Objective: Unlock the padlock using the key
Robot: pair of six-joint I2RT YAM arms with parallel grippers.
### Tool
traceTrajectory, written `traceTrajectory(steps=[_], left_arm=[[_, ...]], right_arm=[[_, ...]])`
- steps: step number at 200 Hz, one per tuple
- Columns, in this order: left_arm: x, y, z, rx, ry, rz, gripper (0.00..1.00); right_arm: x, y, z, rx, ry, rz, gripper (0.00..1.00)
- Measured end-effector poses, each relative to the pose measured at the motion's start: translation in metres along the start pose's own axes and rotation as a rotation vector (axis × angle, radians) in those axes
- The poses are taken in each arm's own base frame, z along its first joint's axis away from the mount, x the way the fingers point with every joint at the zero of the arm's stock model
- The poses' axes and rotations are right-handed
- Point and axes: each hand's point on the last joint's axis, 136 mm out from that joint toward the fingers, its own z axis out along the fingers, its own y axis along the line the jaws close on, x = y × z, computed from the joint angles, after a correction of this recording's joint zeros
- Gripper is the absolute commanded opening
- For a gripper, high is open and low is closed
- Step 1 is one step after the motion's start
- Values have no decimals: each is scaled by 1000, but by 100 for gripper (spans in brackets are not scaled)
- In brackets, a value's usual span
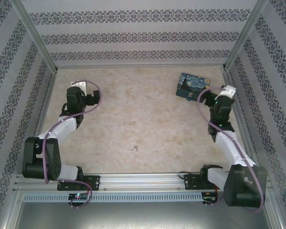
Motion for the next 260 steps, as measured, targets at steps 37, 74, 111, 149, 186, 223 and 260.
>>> traceTrajectory(steps=[37,74,111,149,186,223,260], left_arm=[[-15,-18,0,72,90,-124,100],[-15,-46,3,159,179,-184,100],[-2,-82,1,237,251,-180,100],[5,-106,10,283,295,-159,100],[13,-122,17,304,335,-143,100],[17,-133,20,320,353,-130,100],[15,-140,18,333,351,-123,100]], right_arm=[[-7,-10,53,-22,208,243,98],[45,-28,107,25,479,472,94],[72,-34,141,91,619,592,89],[84,-36,168,123,664,671,86],[109,-39,188,153,723,709,85],[113,-13,200,118,761,678,76],[112,23,200,47,794,623,70]])
